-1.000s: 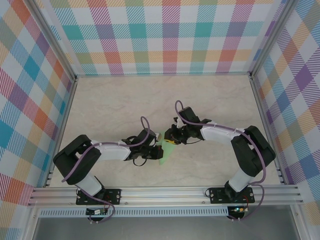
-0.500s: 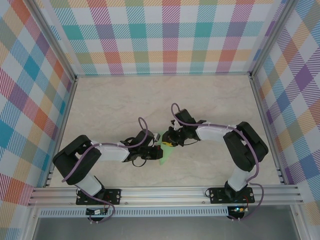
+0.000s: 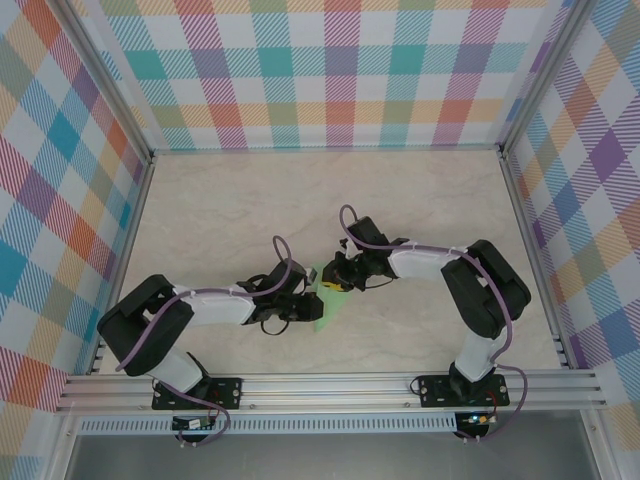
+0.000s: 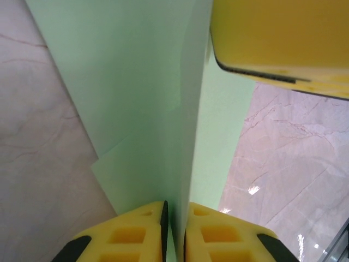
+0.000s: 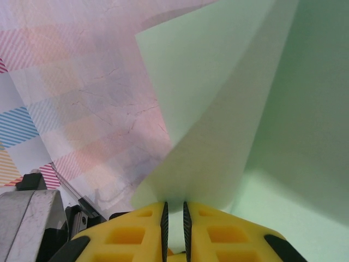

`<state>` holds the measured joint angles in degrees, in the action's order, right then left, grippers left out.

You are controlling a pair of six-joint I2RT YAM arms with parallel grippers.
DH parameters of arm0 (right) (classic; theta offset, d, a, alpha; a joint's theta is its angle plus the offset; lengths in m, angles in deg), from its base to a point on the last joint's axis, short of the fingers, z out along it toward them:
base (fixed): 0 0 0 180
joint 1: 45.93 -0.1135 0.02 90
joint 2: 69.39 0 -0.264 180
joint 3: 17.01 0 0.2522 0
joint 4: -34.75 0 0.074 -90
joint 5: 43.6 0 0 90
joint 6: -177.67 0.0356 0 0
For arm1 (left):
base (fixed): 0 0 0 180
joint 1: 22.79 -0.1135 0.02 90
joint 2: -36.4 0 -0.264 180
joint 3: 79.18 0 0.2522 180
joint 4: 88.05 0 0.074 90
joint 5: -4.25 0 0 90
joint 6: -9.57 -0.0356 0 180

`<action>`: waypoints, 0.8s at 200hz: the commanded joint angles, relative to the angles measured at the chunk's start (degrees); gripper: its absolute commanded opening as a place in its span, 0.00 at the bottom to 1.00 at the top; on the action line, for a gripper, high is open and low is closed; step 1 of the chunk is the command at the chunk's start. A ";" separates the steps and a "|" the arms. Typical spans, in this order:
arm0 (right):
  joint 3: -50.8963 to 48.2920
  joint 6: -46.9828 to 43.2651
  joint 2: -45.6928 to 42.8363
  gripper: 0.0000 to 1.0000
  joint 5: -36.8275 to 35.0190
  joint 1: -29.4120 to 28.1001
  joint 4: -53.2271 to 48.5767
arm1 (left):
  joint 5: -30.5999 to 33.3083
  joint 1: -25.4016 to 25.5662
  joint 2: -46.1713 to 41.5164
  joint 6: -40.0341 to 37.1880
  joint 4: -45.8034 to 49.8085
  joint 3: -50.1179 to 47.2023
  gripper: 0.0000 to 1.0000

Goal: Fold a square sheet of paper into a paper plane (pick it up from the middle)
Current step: Fourth fold the wing at the center of the table.

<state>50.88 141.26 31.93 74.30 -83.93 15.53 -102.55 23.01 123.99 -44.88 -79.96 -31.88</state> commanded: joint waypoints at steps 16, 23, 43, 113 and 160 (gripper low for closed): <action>0.58 -0.12 0.18 0.18 0.42 -0.50 -0.55 | 0.80 -0.28 -2.40 1.27 2.09 1.00 0.18; 0.54 -0.06 0.11 0.18 0.41 -0.50 -0.57 | 0.97 -0.34 -2.50 1.60 1.99 0.93 0.18; 0.58 -0.13 0.03 0.18 0.29 -0.50 -0.67 | 0.74 -0.31 -2.86 2.36 0.62 0.31 0.18; 0.98 -0.58 -0.48 0.18 0.03 -0.50 -1.75 | 0.01 -0.42 -2.78 4.13 -3.40 -1.81 0.06; 0.64 -1.15 -3.16 0.20 -1.85 -0.50 -3.82 | -0.20 -1.02 -2.12 5.45 -5.32 -3.66 0.03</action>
<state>50.88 141.19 31.80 73.82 -83.93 14.13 -102.26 22.75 122.24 -40.75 -82.91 -33.58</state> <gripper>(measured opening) 0.192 0.050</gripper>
